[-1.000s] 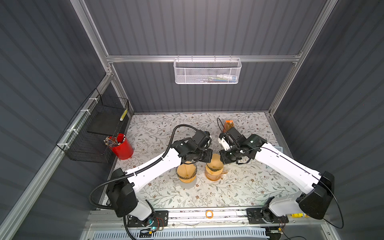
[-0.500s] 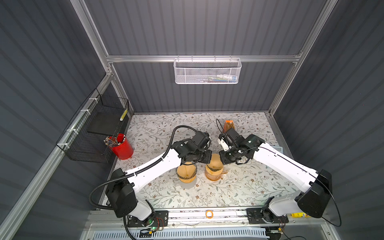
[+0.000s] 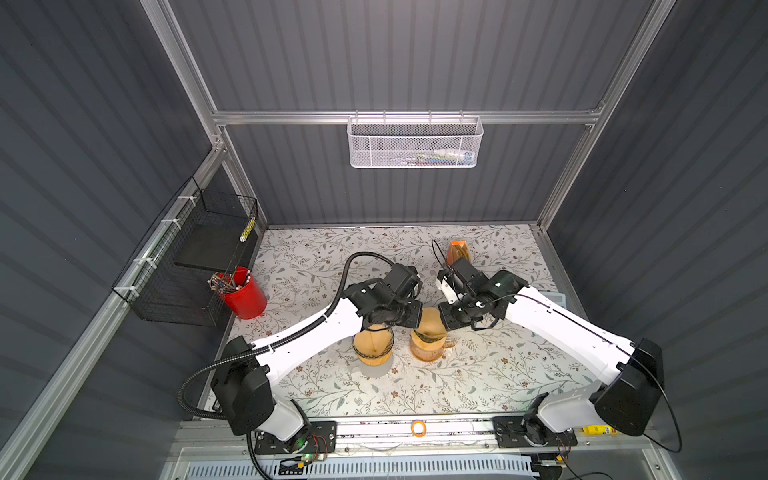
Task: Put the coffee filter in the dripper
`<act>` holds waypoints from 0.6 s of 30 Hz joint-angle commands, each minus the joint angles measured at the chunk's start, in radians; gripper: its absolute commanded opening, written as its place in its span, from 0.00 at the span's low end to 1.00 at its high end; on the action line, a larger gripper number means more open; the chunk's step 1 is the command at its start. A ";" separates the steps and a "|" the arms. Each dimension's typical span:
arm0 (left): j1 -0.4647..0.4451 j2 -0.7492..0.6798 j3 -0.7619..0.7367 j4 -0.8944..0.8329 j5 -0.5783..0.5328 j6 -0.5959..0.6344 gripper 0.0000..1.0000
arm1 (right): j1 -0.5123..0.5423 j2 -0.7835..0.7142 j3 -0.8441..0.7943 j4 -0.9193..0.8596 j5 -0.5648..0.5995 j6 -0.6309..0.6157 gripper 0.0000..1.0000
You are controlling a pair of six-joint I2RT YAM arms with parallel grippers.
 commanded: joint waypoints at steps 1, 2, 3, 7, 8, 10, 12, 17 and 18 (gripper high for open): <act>-0.002 -0.023 -0.008 -0.032 -0.012 -0.015 0.16 | -0.005 0.009 -0.013 -0.005 0.012 -0.011 0.12; -0.002 -0.023 -0.008 -0.032 -0.011 -0.016 0.16 | -0.005 0.009 -0.012 -0.005 0.012 -0.010 0.13; -0.002 -0.024 -0.008 -0.030 -0.011 -0.015 0.16 | -0.005 0.008 -0.011 -0.006 0.012 -0.012 0.13; -0.002 -0.031 -0.001 -0.027 -0.012 -0.012 0.16 | -0.005 0.001 0.003 -0.013 0.009 -0.011 0.13; -0.002 -0.032 0.001 -0.026 -0.012 -0.010 0.16 | -0.005 0.000 0.009 -0.016 0.008 -0.010 0.13; -0.001 -0.036 0.007 -0.024 -0.009 -0.005 0.16 | -0.005 -0.006 0.020 -0.023 0.007 -0.011 0.13; -0.002 -0.039 0.013 -0.019 -0.005 -0.004 0.16 | -0.005 -0.014 0.032 -0.028 0.009 -0.011 0.13; -0.002 -0.050 0.017 0.005 0.014 -0.002 0.16 | -0.005 -0.028 0.053 -0.038 0.003 -0.007 0.13; -0.002 -0.053 0.016 0.008 0.015 -0.002 0.16 | -0.005 -0.029 0.056 -0.040 0.002 -0.005 0.13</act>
